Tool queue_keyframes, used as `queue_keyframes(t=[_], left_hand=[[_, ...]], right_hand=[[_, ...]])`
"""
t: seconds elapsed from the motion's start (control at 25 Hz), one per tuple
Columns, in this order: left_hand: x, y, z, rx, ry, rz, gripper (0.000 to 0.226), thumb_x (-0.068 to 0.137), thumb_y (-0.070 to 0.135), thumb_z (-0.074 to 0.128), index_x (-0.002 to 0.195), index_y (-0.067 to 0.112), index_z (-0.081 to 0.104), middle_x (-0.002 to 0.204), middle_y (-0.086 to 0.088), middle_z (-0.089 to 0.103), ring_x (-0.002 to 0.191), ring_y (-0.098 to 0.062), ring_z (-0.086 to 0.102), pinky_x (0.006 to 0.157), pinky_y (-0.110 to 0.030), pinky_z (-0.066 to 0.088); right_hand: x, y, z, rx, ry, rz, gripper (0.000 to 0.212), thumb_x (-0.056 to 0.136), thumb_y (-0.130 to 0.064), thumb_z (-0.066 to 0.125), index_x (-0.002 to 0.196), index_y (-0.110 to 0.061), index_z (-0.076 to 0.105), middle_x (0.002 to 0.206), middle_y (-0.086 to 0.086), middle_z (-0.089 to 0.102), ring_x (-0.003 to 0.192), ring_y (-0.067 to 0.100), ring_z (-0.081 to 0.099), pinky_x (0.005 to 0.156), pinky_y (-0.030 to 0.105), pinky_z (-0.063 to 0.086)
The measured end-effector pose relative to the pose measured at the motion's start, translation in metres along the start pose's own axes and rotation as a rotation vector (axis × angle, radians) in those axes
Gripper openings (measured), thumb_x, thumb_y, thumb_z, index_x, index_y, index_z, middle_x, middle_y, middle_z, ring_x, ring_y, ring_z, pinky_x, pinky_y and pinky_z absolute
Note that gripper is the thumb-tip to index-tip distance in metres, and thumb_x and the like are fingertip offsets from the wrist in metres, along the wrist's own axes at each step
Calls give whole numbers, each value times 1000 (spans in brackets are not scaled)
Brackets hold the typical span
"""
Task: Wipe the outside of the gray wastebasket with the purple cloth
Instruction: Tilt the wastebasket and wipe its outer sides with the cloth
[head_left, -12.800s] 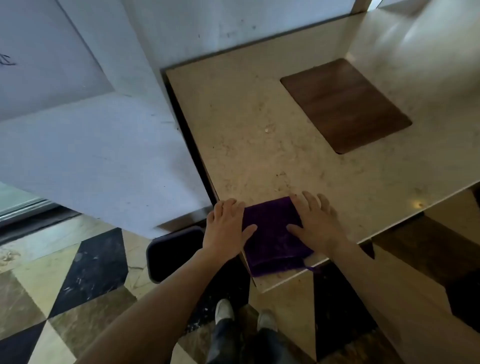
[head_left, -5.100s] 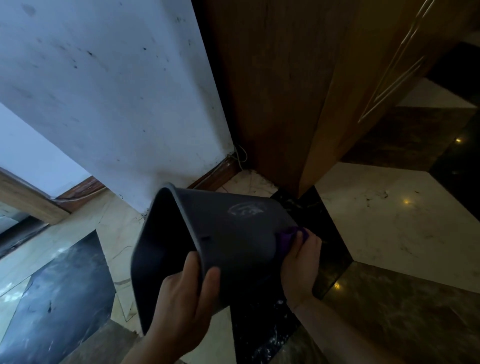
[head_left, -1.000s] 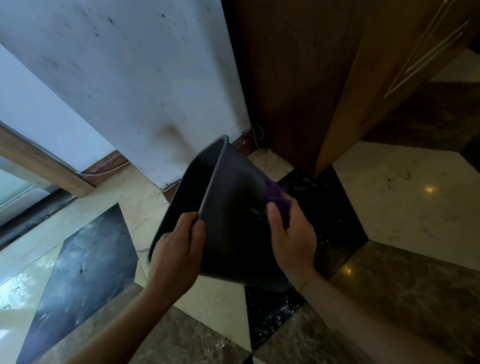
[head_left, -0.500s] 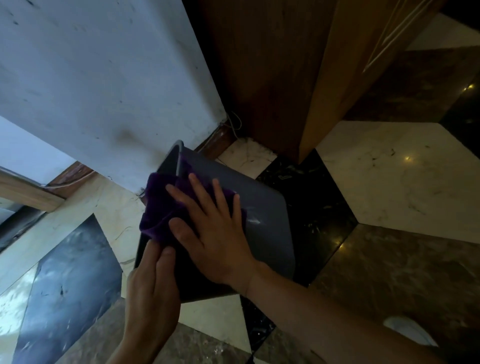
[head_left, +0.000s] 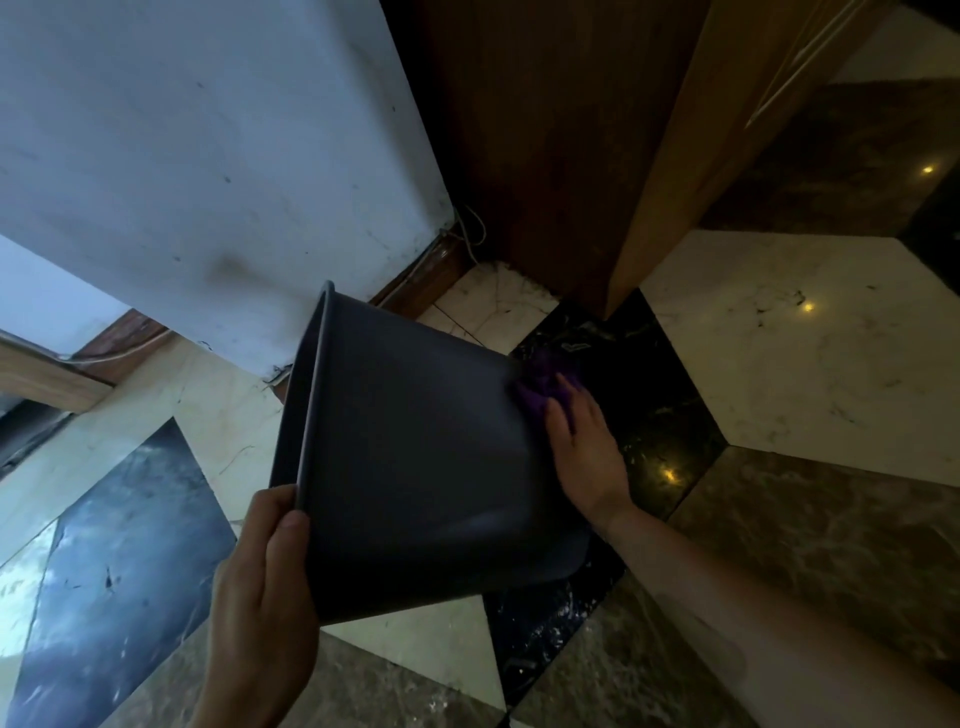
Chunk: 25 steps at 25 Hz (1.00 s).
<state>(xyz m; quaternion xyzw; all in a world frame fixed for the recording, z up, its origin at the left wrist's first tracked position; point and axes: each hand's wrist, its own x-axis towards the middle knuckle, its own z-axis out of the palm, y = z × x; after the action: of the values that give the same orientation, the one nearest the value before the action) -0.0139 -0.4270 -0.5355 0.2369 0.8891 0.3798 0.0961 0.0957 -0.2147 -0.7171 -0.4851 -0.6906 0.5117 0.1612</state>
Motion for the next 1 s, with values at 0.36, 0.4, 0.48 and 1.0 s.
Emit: queue_keyframes(t=[0.36,0.4,0.48,1.0], left_hand=[[-18,19,20,40,0,83,23,90,32,30,83,29,52,58,-5,55,56,-5,55,43,-30,33],[-19,19,22,45,3,90,23,89,33,31,85,28,53,54,-4,55,56,-5,56,43,-30,35],[-18,18,23,44,8,83,24,87,37,32,87,28,54,60,0,61,61,-3,58,47,-32,38],[-15,-1,7,19,77,-258,27,78,39,35,87,37,60,64,-3,59,63,-31,59,57,-54,52]], right_hand=[[-48,-70,-8,-137,259,-486,37,102,-38,38,120,-15,62,114,5,71,94,19,68,78,21,47],[-63,-93,2,-21,213,-621,41,102,-38,38,124,-13,62,122,7,69,106,18,66,91,18,44],[-84,-129,20,99,77,-785,45,102,-43,37,136,-19,56,141,4,58,132,19,52,111,29,34],[-16,-55,21,-456,-119,-367,59,92,-71,20,148,-55,13,164,-20,10,151,18,5,118,59,3]])
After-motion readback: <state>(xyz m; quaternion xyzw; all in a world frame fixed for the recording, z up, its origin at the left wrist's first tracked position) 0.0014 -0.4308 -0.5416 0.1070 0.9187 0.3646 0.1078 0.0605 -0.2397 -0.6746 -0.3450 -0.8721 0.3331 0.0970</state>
